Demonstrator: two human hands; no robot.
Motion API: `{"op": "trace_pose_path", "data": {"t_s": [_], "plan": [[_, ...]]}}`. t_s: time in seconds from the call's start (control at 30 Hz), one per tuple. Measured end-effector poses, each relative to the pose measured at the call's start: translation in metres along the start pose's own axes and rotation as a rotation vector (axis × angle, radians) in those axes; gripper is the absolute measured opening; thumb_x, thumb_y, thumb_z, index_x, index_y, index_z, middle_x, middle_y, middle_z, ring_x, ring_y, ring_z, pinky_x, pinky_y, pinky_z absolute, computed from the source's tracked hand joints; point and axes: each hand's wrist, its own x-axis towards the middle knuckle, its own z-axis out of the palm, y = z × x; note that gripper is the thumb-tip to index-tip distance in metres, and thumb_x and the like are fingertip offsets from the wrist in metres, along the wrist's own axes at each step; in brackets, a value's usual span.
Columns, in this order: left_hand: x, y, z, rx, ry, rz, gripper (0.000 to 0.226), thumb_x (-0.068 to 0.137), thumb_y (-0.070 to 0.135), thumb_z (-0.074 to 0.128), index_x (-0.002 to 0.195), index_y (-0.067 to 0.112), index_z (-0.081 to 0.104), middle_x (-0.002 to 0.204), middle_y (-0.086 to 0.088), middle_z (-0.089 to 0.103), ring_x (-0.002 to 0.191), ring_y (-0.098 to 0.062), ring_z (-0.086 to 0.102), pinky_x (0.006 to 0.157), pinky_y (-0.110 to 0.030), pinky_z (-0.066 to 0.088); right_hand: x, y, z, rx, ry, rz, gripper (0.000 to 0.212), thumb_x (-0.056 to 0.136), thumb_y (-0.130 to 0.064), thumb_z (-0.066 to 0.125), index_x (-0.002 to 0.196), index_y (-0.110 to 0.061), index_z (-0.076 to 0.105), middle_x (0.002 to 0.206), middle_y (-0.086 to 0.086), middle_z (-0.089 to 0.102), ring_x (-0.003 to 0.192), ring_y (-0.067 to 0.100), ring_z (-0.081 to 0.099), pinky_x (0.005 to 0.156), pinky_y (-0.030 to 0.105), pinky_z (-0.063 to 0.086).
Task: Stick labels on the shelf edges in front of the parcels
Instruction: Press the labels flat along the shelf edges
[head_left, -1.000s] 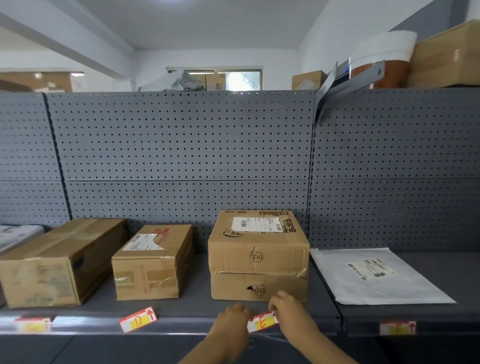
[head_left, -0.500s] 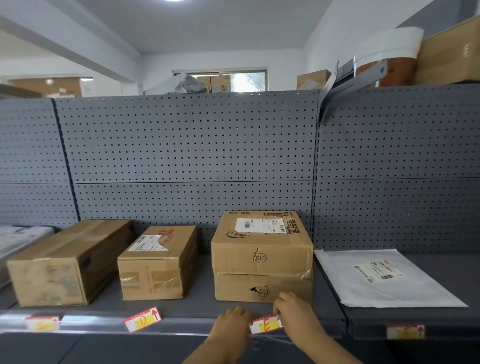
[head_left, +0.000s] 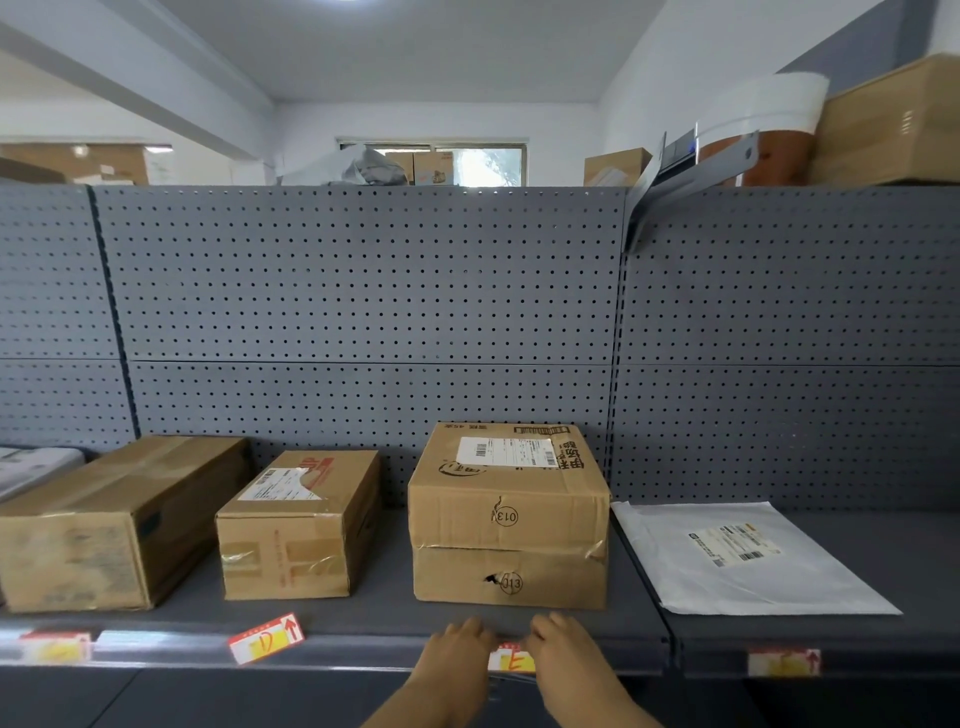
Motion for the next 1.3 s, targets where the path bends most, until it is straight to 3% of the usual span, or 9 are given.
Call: {"op": "trace_pose_path", "data": {"t_s": [0.1,0.7,1.07,1.3], "plan": [[-0.001,-0.003,0.003,-0.006,-0.013,-0.008,0.045,0.094,0.014,0.051,0.139,0.015,0.045,0.144,-0.010,0.042,0.132,-0.029,0.043,0.111,-0.040,0.032,0.002,-0.007,0.003,0.037,-0.023,-0.003,0.050,0.089,0.003,0.048,0.138,-0.007,0.044,0.138,0.012,0.038,0.126,0.030,0.039,0.104,0.039,0.033],[-0.008,0.005,0.005,0.035,0.046,0.000,0.053,0.094,0.010,0.050,0.146,0.014,0.036,0.147,-0.009,0.039,0.134,-0.030,0.040,0.114,-0.040,0.031,0.001,-0.006,0.008,0.117,-0.043,0.032,0.052,0.088,0.000,0.053,0.138,-0.010,0.043,0.138,0.005,0.033,0.125,0.024,0.038,0.106,0.038,0.037],[-0.017,0.005,0.008,0.074,0.069,-0.001,0.052,0.093,0.012,0.053,0.143,0.014,0.038,0.146,-0.009,0.038,0.134,-0.030,0.039,0.113,-0.042,0.032,-0.002,-0.005,-0.004,0.028,-0.030,-0.072,0.043,0.090,-0.007,0.053,0.133,-0.008,0.048,0.135,0.007,0.039,0.124,0.028,0.038,0.103,0.039,0.035],[-0.051,-0.048,0.005,0.019,0.160,-0.135,0.053,0.092,0.020,0.055,0.143,0.019,0.039,0.146,-0.005,0.038,0.135,-0.025,0.038,0.115,-0.040,0.030,0.014,-0.044,-0.008,0.067,0.085,-0.181,0.036,0.093,-0.012,0.047,0.129,-0.013,0.051,0.128,0.005,0.046,0.121,0.025,0.041,0.102,0.036,0.035]]}}
